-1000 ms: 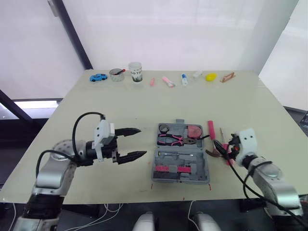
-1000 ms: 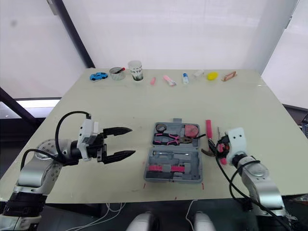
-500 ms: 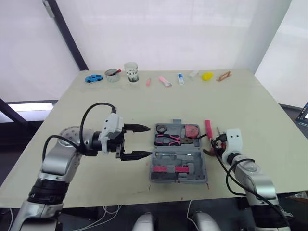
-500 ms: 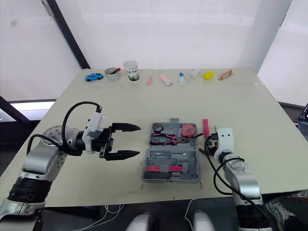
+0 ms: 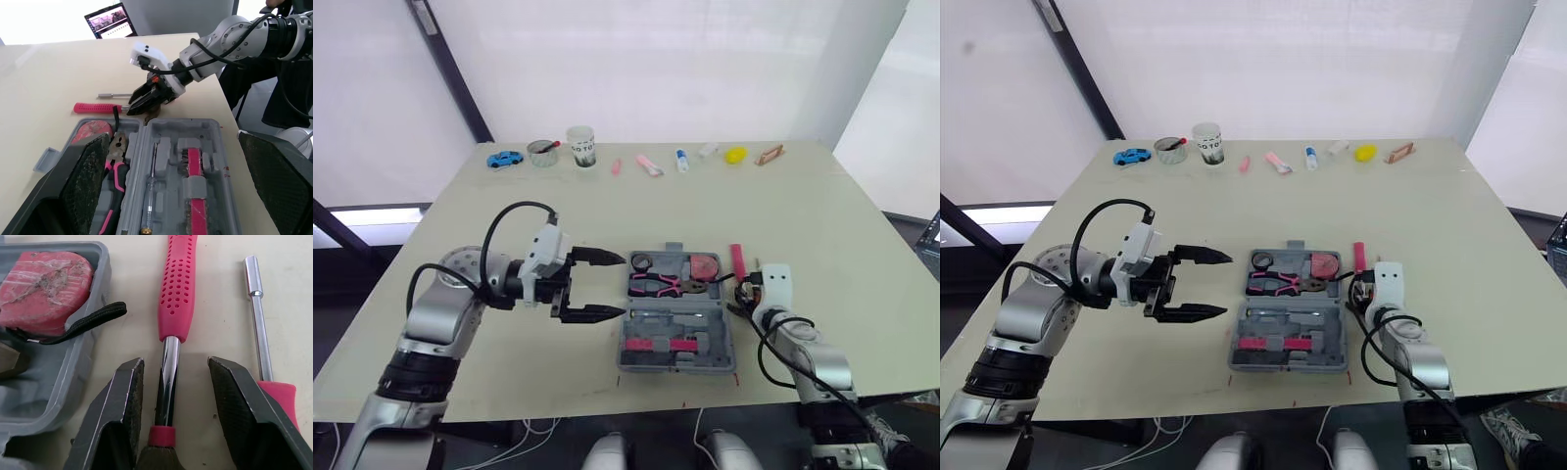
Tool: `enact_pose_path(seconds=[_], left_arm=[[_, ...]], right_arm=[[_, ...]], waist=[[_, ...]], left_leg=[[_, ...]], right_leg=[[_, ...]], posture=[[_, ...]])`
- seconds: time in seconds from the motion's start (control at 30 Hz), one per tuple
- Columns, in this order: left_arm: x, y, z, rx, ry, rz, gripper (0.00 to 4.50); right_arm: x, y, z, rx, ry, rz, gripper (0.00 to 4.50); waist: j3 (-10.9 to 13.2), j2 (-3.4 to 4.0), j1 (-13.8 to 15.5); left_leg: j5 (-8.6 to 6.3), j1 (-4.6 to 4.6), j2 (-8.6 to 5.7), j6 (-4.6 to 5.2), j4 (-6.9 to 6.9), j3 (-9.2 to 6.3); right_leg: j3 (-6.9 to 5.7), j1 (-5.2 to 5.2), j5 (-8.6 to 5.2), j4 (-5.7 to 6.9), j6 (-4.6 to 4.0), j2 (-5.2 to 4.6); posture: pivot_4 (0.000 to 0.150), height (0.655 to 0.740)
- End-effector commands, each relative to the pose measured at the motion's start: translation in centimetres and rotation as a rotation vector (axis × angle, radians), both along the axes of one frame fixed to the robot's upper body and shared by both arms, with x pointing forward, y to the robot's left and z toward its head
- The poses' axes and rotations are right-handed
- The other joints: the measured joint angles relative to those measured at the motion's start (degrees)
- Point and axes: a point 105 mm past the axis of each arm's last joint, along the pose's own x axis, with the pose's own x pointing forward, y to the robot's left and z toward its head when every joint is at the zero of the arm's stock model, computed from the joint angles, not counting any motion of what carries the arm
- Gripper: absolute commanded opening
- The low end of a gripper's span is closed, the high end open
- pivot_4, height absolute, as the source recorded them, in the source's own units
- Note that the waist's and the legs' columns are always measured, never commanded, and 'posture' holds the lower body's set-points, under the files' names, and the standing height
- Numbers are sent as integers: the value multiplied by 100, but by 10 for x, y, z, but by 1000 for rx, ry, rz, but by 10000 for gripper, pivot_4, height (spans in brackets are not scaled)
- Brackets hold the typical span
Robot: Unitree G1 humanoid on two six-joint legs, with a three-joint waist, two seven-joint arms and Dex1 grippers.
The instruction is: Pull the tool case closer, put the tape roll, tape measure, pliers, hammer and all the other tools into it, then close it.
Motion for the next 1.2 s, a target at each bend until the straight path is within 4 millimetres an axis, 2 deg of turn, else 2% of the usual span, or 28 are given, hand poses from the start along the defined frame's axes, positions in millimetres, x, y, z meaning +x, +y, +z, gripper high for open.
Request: enact_pose_path(seconds=[0.03,0.17,0.23,0.37,0.47,0.63,0.73,0.8,0.93,1.13,1.2], left_arm=[[0,-1,9,-4,-30,-15,45000],[0,1,7,-2,-23,-10,45000],[0,2,7,0,-21,-7,45000],[1,4,8,-2,-19,-1,45000],[3,4,8,-1,-17,1,45000],[4,2,7,-6,-15,1,45000],[5,1,7,-16,-18,0,45000],[5,0,9,-36,-23,2,45000],[9,-1,10,-57,-54,14,45000],[11,1,9,-64,-67,14,45000],[11,4,10,-71,-71,21,45000]], right_arm=[[-1,6,-11,-6,46,-17,21841],[-3,11,-21,-3,71,-43,21841],[-4,11,-27,-9,78,-58,16770],[-4,12,-32,-26,75,-79,183],[-2,12,-30,-28,56,-86,183],[6,6,-13,-25,-21,-113,183],[9,3,1,-17,-69,-115,183],[10,2,17,-3,-110,-103,183],[4,4,39,82,-150,-61,183],[-10,-3,63,74,-195,62,183],[-19,-8,74,45,-208,155,183]], waist=[[-1,-1,-4],[-8,-13,-60],[-12,-20,-95],[-18,-29,-129],[-19,-32,-137],[-20,-34,-137],[-20,-33,-137],[-16,-28,-136],[-5,-11,-119],[-2,-10,-115],[-1,-11,-125]], left_leg=[[0,0,0,0,0,0],[0,8,1,0,0,-7],[1,12,0,0,0,-13],[1,14,1,0,1,-30],[1,16,2,0,0,-32],[2,20,3,0,2,-31],[2,22,3,0,2,-30],[2,20,2,0,2,-27],[2,-2,0,0,-1,-28],[1,-6,-1,1,-23,-27],[1,-7,-1,1,-24,-25]], right_leg=[[0,0,0,0,0,0],[4,2,-1,4,-2,0],[5,5,-1,6,-3,0],[6,7,-1,5,-2,0],[6,7,0,6,-2,2],[7,9,-4,8,-8,1],[10,8,-3,8,-9,1],[13,7,-2,8,-7,1],[13,-11,2,8,1,0],[10,-18,0,-4,3,0],[10,-18,0,-5,3,0]], posture=[[1500,7400],[1500,7400],[1500,7400],[1500,7400],[1500,7400],[1500,7400],[1500,7400],[1500,7400],[1500,7400],[1500,7400],[1500,7400]])
